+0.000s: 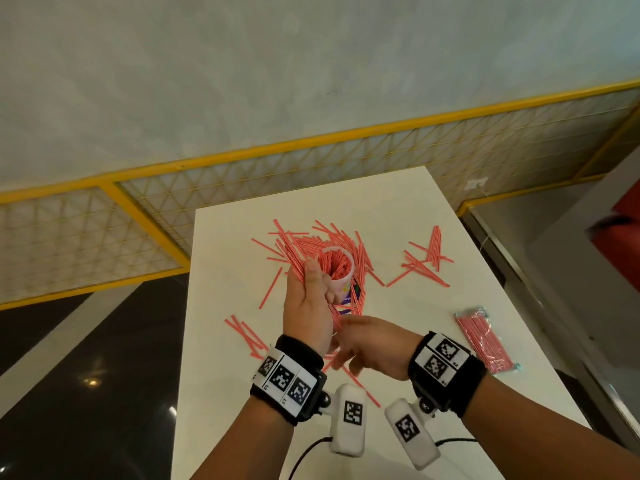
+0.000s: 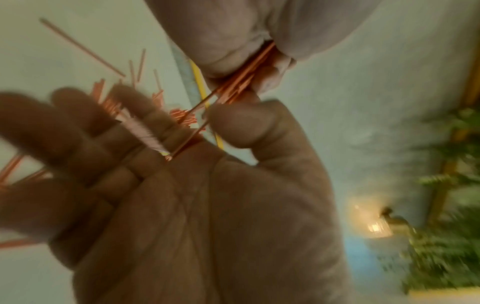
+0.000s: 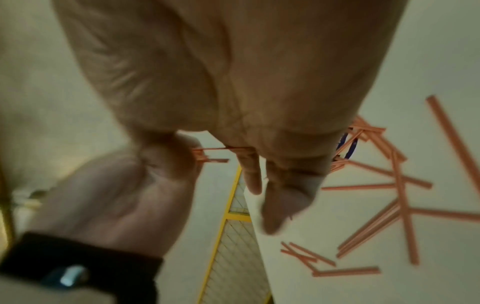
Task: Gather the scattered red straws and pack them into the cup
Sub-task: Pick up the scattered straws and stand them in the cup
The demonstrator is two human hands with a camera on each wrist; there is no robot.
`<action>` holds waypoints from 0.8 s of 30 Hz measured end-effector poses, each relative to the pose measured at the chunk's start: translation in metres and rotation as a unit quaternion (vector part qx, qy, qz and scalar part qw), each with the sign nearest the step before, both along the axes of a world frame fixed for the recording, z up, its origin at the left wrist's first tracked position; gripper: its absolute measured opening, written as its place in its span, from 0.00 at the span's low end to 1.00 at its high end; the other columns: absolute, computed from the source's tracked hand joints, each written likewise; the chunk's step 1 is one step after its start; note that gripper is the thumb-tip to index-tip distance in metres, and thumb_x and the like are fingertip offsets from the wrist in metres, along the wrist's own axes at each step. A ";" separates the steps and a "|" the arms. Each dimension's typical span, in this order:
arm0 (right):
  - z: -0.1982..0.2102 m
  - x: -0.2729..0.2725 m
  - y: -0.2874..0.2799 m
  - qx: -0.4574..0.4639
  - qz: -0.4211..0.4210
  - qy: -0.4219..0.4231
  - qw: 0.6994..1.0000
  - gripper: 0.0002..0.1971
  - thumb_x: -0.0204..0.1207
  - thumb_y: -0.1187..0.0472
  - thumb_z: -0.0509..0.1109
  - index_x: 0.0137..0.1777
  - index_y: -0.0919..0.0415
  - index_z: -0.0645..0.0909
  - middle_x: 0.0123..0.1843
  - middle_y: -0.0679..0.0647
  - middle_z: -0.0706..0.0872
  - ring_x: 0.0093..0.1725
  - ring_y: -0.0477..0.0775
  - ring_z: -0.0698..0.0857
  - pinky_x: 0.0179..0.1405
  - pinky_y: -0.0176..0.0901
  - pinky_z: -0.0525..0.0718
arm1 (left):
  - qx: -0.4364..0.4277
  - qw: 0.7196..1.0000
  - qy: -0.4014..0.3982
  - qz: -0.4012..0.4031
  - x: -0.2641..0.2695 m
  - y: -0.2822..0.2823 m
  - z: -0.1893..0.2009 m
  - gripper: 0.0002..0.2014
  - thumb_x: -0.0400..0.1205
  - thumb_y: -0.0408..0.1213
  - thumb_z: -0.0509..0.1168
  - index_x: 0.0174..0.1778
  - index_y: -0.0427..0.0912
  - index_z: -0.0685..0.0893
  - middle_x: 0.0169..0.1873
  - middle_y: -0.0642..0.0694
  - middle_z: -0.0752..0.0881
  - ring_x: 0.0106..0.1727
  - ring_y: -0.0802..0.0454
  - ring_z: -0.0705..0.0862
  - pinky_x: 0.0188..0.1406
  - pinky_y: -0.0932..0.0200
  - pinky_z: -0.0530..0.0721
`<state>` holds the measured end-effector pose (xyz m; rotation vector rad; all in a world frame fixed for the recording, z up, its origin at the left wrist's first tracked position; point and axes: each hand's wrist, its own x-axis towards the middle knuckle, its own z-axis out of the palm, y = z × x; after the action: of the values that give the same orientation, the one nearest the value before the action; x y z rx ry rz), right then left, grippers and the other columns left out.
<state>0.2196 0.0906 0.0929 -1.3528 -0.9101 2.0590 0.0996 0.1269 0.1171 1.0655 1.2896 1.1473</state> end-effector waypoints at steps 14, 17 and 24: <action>0.007 -0.001 0.029 0.259 0.084 -0.197 0.942 0.12 0.77 0.70 0.64 0.60 0.64 0.80 0.38 0.62 0.85 0.33 0.63 0.80 0.37 0.57 0.85 | 0.022 0.985 0.112 -0.128 -0.003 -0.009 -0.017 0.14 0.93 0.47 0.55 0.63 0.48 0.84 0.54 0.54 0.89 0.54 0.67 0.87 0.52 0.68 0.85; -0.003 -0.001 0.040 0.372 0.153 -0.344 0.848 0.18 0.78 0.61 0.61 0.67 0.62 0.79 0.54 0.60 0.85 0.53 0.58 0.83 0.54 0.54 0.86 | 0.045 0.974 0.161 -0.155 -0.005 0.002 -0.012 0.11 0.93 0.47 0.54 0.61 0.59 0.82 0.56 0.58 0.85 0.58 0.76 0.81 0.55 0.79 0.76; 0.011 0.000 0.092 0.362 0.096 -0.458 0.806 0.12 0.88 0.61 0.59 0.43 0.59 0.78 0.33 0.51 0.79 0.32 0.52 0.78 0.32 0.40 0.71 | 0.090 0.944 0.272 -0.166 -0.008 0.069 -0.017 0.17 0.91 0.56 0.53 0.43 0.53 0.79 0.45 0.51 0.81 0.51 0.50 0.80 0.60 0.41 0.83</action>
<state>0.2197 0.1825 0.1039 -1.7844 -2.0270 0.8188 0.0913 0.1961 0.1001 1.7480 1.3612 0.7442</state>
